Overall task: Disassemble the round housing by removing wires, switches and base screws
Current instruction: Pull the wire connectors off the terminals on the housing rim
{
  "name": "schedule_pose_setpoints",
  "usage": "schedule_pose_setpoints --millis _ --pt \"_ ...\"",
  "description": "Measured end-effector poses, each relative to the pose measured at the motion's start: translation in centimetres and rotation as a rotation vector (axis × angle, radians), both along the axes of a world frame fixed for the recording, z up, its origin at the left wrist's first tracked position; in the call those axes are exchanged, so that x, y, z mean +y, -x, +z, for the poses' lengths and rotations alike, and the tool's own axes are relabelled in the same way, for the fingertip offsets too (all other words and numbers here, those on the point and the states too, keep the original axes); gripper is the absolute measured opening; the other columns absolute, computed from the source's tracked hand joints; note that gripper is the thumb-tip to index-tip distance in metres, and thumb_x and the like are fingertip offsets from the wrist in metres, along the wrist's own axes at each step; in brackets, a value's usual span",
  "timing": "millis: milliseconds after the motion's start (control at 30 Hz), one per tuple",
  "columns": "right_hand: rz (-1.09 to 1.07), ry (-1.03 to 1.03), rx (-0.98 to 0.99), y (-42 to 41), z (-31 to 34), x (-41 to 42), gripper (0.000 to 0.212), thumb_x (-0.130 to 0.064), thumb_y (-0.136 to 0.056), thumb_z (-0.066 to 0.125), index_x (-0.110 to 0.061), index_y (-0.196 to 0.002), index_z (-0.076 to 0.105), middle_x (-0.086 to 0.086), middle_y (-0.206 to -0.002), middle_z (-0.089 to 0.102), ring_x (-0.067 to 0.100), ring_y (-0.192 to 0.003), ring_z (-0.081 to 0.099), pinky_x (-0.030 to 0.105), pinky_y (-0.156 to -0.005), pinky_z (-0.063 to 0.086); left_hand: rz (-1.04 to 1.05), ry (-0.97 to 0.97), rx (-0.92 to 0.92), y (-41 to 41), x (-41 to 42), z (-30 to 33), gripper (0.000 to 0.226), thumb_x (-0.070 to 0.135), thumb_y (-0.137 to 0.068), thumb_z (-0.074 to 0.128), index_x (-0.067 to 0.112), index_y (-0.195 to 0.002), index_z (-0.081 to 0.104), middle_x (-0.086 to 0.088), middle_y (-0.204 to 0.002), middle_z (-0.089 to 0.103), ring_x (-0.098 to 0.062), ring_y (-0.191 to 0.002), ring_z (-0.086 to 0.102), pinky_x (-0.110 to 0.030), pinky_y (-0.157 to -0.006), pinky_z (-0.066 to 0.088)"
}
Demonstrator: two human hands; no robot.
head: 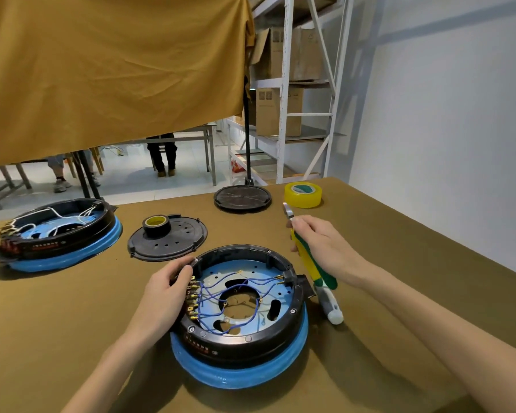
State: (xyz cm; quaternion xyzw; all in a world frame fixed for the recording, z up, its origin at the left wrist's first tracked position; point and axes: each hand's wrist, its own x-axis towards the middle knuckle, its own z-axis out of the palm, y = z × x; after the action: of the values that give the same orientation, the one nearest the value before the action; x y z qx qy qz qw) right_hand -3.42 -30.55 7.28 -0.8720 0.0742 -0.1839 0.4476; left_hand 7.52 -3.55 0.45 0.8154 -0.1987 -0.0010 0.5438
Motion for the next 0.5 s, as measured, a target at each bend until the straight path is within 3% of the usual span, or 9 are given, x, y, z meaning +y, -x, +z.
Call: schedule_pose_setpoints --millis 133,200,300,500 --pt "0.108 0.418 0.085 -2.9 -0.4 2.0 0.037 -0.048 -0.106 0.04 -0.021 -0.121 0.06 0.0 -0.105 0.057 0.018 -0.095 0.057 0.031 -0.082 0.044 -0.018 0.024 0.031 0.6 0.6 -0.2 0.042 0.013 -0.104 0.052 0.024 -0.144 0.056 0.003 -0.134 0.063 -0.015 -0.121 0.06 -0.043 -0.103 0.052" --pt "0.072 0.532 0.115 -5.1 -0.4 2.0 0.041 -0.049 -0.105 0.043 -0.015 -0.121 0.06 0.006 -0.106 0.056 0.023 -0.094 0.056 0.039 -0.084 0.046 -0.025 0.029 0.039 0.8 0.8 -0.3 0.043 0.012 -0.104 0.053 0.025 -0.145 0.055 0.004 -0.132 0.064 -0.012 -0.118 0.062 -0.035 -0.094 0.056" --pt "0.046 0.595 0.182 -9.3 -0.5 0.7 0.041 -0.048 -0.103 0.049 -0.009 -0.107 0.061 0.009 -0.096 0.061 0.029 -0.085 0.059 0.043 -0.074 0.048 -0.044 0.026 0.042 0.6 0.8 -0.2 0.043 0.012 -0.104 0.052 0.026 -0.145 0.054 0.006 -0.129 0.063 -0.006 -0.11 0.064 -0.019 -0.076 0.056" --pt "0.101 0.603 0.366 -15.5 -2.4 -1.9 0.039 -0.044 -0.099 0.06 -0.006 -0.105 0.066 0.015 -0.099 0.07 0.032 -0.089 0.065 0.042 -0.078 0.052 -0.07 0.069 0.077 0.5 1.0 -0.4 0.04 0.013 -0.104 0.052 0.03 -0.141 0.055 0.009 -0.122 0.066 -0.003 -0.098 0.07 -0.019 -0.068 0.058"
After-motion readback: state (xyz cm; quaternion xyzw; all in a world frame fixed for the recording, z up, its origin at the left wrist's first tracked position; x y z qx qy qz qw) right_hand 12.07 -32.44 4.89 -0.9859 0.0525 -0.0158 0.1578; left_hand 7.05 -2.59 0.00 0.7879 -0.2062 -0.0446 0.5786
